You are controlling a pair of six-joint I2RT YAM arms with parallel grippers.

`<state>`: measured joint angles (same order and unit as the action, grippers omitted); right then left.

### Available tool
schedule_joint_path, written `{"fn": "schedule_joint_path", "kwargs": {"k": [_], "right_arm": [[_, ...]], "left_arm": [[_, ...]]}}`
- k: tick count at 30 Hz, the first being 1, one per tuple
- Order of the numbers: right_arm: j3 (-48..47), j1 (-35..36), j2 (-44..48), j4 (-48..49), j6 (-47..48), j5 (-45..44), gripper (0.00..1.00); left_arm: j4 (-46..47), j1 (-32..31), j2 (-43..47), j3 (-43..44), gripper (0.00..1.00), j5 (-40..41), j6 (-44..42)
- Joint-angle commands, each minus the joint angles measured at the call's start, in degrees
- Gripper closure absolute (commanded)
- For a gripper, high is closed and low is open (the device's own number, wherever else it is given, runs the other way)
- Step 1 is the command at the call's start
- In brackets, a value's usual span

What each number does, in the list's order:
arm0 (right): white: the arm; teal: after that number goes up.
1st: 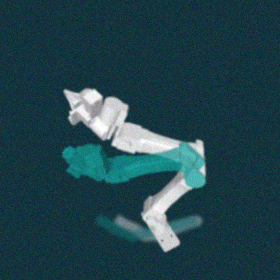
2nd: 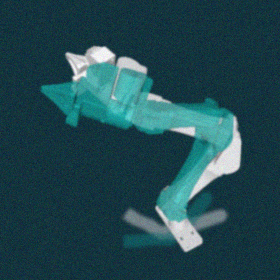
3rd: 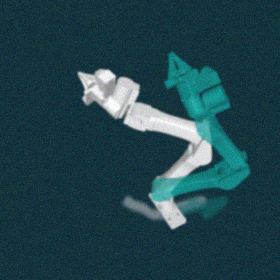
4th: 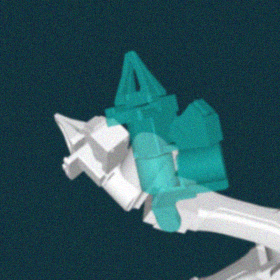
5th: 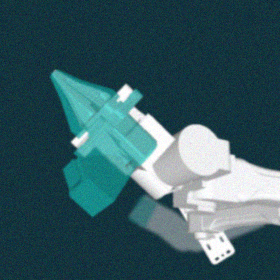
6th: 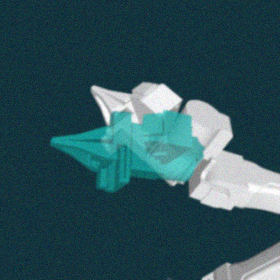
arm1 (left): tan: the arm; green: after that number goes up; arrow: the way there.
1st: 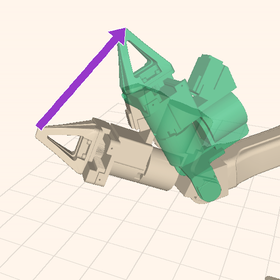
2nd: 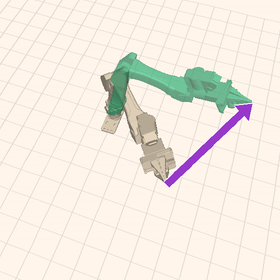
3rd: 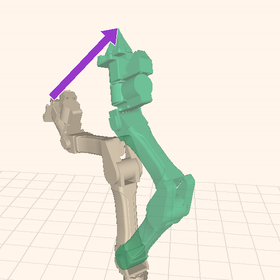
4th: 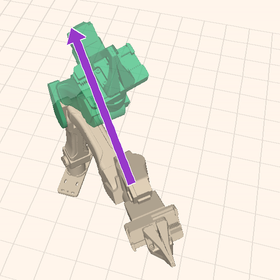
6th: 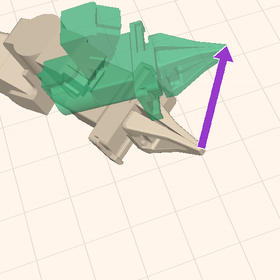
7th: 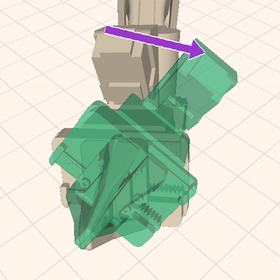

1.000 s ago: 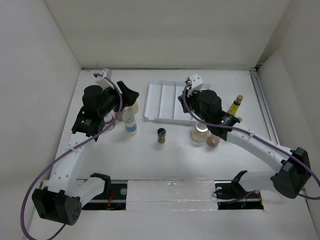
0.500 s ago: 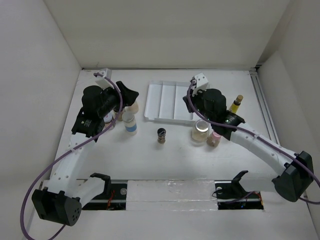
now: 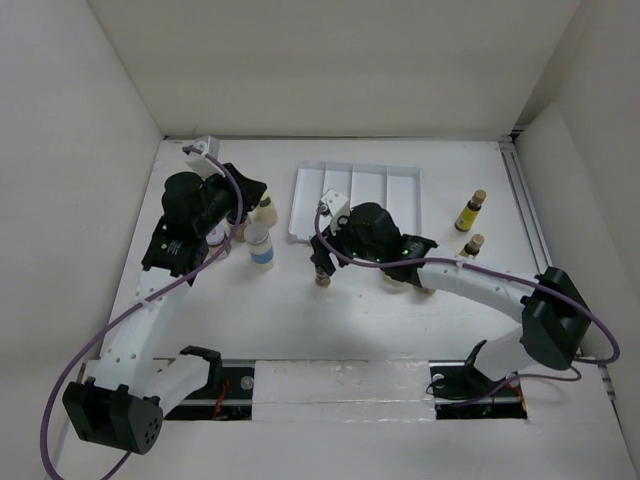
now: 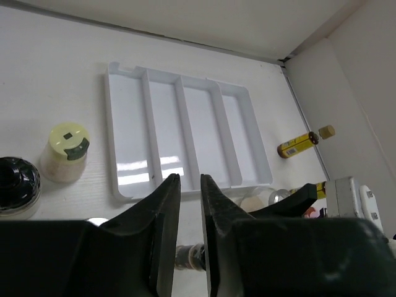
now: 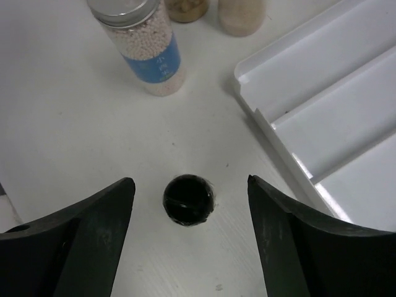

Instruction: Organize the condiment bottles

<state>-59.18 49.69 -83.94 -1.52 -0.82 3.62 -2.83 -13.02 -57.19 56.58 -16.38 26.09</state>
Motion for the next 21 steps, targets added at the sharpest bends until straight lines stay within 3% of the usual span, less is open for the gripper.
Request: {"fn": "schedule_joint_path", "kwargs": {"k": [1,4,5,6,9,15,21], "right_arm": [[-0.51,-0.39,3.42,1.00,-0.05,-6.75,0.19],[2.39,-0.39,8.34,-3.48,-3.56,-21.74,0.11],[3.10,-1.69,9.49,-7.32,-5.14,-24.33,0.09],[4.32,-2.49,11.50,-9.62,-8.38,-26.53,0.07],[7.13,-4.52,15.46,-17.43,-12.96,-33.75,0.04],[8.20,-8.55,17.32,-25.98,-20.88,-35.43,0.01],[9.26,-13.48,14.68,-23.54,-18.96,-30.16,0.01]], "left_arm": [[1.78,0.18,1.47,-0.59,0.85,0.65,0.37],[1.78,0.18,0.94,-0.59,0.71,0.65,0.37],[1.78,0.18,0.94,-0.59,0.68,0.65,0.37],[1.78,0.18,0.94,-0.59,0.59,0.65,0.37],[1.78,0.18,0.42,-0.59,0.49,-0.05,0.37],[2.39,0.18,-0.12,-0.68,0.35,-1.46,0.37],[3.01,0.18,0.41,-1.21,0.34,-2.77,0.37]]}}
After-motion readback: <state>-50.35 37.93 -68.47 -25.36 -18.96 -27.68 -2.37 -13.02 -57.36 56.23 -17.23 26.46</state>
